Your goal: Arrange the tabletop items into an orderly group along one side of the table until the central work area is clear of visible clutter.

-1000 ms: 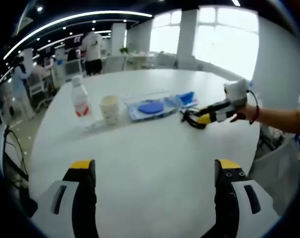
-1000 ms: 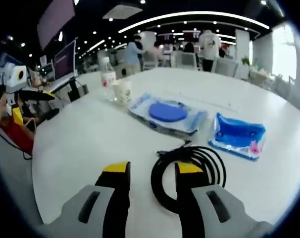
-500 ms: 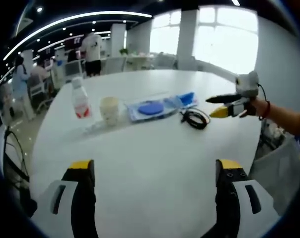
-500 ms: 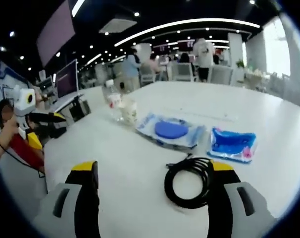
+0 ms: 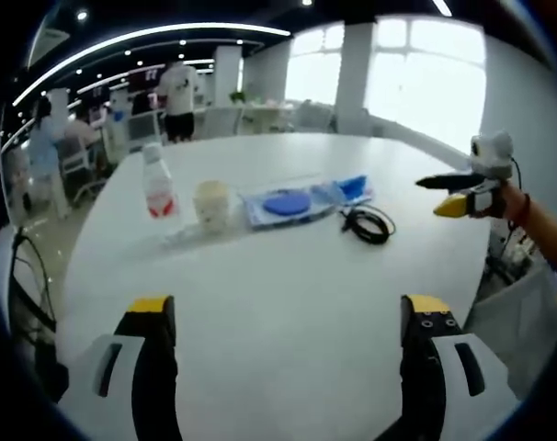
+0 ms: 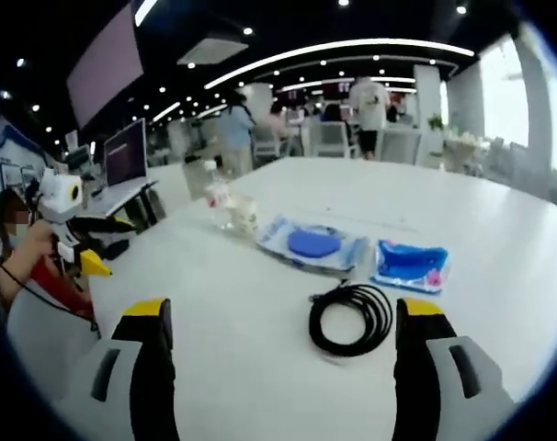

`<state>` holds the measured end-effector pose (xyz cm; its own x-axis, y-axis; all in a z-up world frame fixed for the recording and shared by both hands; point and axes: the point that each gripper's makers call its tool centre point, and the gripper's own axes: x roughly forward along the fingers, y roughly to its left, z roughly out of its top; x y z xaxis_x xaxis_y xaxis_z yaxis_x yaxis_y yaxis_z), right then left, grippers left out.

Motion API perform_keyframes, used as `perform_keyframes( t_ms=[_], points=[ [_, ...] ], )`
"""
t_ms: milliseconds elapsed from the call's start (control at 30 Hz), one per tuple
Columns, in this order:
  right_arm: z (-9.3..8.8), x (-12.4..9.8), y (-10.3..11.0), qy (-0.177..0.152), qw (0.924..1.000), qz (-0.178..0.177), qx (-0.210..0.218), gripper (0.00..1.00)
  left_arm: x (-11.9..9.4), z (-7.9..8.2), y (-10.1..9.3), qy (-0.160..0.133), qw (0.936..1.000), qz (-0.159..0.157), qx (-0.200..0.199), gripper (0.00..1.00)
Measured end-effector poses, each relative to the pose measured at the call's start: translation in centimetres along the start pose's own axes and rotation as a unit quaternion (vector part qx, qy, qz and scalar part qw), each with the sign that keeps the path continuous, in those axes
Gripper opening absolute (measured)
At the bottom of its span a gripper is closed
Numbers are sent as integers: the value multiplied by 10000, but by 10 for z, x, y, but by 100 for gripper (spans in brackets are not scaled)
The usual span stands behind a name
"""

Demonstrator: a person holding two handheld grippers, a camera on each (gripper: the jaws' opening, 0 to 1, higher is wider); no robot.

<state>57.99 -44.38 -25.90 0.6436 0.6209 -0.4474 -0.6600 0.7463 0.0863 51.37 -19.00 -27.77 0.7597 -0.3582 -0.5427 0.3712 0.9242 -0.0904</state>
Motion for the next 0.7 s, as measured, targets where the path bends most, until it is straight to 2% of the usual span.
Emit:
perform_keyframes(
  t_ms=[300,567,700],
  points=[
    [-13,-28,10,-56,9998,-192,29,100,-3,0,-1,-1,10000,51,0,99],
    [-17,-42,22,-232,9992,-311,140,100,-12,-6,-1,-29,9999,130,-16,99],
    [-25,-45,25,-136,9993,-310,163,100,-13,-8,0,-38,9998,156,-68,99]
  ],
)
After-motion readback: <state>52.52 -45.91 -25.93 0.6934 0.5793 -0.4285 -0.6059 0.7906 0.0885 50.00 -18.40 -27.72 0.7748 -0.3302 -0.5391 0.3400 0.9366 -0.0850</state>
